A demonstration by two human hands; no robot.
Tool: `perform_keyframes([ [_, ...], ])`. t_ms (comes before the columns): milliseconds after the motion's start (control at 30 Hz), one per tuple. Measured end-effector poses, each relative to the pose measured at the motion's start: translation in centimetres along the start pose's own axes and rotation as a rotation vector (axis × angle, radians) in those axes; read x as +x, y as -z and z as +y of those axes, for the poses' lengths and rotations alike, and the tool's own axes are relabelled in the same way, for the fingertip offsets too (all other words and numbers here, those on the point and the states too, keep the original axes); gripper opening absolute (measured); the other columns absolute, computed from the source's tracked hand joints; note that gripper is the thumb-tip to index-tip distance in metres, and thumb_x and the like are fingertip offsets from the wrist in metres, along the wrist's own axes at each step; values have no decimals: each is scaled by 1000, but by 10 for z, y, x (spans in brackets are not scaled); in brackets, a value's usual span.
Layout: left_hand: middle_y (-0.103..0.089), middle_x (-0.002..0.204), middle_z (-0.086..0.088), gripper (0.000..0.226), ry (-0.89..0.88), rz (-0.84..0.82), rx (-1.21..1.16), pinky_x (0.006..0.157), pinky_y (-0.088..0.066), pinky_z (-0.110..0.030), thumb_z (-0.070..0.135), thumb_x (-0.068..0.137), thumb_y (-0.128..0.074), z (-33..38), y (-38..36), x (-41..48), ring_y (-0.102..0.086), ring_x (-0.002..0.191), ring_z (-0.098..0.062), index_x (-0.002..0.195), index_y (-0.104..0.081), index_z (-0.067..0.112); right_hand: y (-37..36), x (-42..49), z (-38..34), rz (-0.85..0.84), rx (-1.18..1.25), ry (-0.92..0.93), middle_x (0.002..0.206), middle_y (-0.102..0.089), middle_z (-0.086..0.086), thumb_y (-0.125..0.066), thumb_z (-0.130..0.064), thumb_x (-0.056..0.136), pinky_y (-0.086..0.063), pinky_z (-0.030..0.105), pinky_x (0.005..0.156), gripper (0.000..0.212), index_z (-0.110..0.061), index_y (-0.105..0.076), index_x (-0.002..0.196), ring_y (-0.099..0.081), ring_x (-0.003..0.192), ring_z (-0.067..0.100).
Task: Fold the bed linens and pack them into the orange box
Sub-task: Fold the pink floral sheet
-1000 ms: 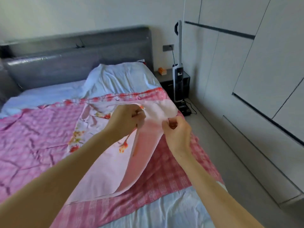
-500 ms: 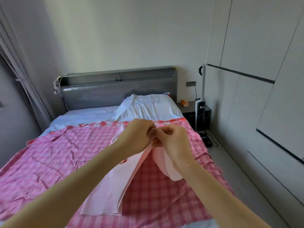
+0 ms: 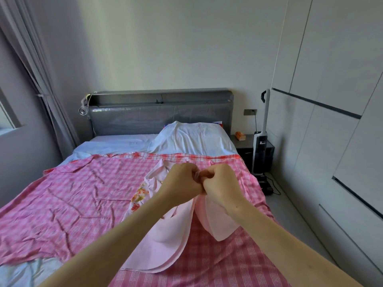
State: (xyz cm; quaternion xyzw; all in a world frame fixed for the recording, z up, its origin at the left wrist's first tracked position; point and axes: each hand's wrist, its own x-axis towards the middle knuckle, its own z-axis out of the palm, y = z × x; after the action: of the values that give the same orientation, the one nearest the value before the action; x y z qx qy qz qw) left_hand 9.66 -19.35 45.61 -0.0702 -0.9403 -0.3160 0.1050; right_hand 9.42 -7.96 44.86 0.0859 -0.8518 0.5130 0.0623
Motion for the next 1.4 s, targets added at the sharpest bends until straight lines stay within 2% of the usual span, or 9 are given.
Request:
perform_keyframes([
  [200, -66, 63, -12, 11, 38, 21, -208, 60, -51, -38, 16, 75, -72, -12, -17, 18, -62, 62, -27, 74, -69, 5, 18, 22, 10, -173, 26, -34, 92, -68, 9, -45, 12, 83, -56, 34, 81, 35, -10, -72, 89, -64, 85, 23],
  [300, -55, 56, -2, 11, -18, 16, -156, 51, -34, -24, 11, 83, -65, -15, -23, 25, -44, 53, -13, 79, -70, 3, 18, 33, 26, -193, -78, 42, 92, -64, 8, -53, 8, 83, -55, 36, 79, 33, -20, -69, 86, -61, 88, 23],
  [433, -57, 63, 4, 8, -136, -73, 14, 51, -33, -17, 12, 86, -63, -15, -10, 32, -48, 60, -12, 86, -70, 8, 17, 39, 36, -198, -33, 219, 109, -58, -9, -71, -12, 82, -47, 26, 88, 29, -24, -56, 104, -54, 103, 9],
  [567, -48, 60, 17, 16, -294, -137, 160, 51, -32, -10, 3, 82, -61, -9, 24, 37, -44, 54, -2, 91, -71, 11, 22, 47, 28, -404, -38, 300, 90, -70, -8, -69, -13, 85, -50, 25, 85, 10, -19, -71, 92, -64, 90, 5],
  [700, -55, 62, 16, 10, -293, 127, -24, 54, -40, -9, 2, 79, -64, -5, 57, 40, -51, 56, 0, 84, -68, 10, 21, 60, -10, -180, 29, 375, 65, -59, 10, -68, -14, 86, -44, 19, 64, 21, 2, -65, 72, -50, 61, 5],
  [833, -57, 61, 8, 9, -270, 450, -132, 60, -45, -24, 3, 77, -65, -14, 70, 40, -53, 58, -13, 75, -59, 10, 35, 74, -77, 4, 271, 462, 70, -59, 11, -62, -1, 85, -42, 18, 69, 13, 0, -64, 72, -52, 71, 5],
  [933, -46, 54, -10, 20, -173, 549, -39, 50, -30, -28, -1, 72, -59, -35, 63, 38, -34, 50, -16, 62, -44, 5, 53, 84, -124, 107, 306, 569, 74, -51, 12, -62, -7, 86, -35, 28, 68, 24, 17, -58, 81, -44, 72, 17],
  [1100, -21, 40, 5, 52, -96, 666, -52, 45, -26, -21, -5, 73, -57, -60, 56, 22, -32, 44, -12, 52, -22, 27, 80, 93, -170, 244, 283, 634, 58, -37, 7, -65, -16, 88, -27, 23, 54, 37, 8, -51, 62, -33, 57, 14],
  [1400, -61, 55, -4, 19, 174, 580, -61, 49, -35, -22, 6, 86, -62, -140, 36, -18, -51, 50, -16, 68, -68, 3, 128, 117, -137, 466, 285, 406, 45, -22, -12, -63, -4, 74, -17, 24, 49, 36, -17, -36, 54, -22, 51, 7],
])
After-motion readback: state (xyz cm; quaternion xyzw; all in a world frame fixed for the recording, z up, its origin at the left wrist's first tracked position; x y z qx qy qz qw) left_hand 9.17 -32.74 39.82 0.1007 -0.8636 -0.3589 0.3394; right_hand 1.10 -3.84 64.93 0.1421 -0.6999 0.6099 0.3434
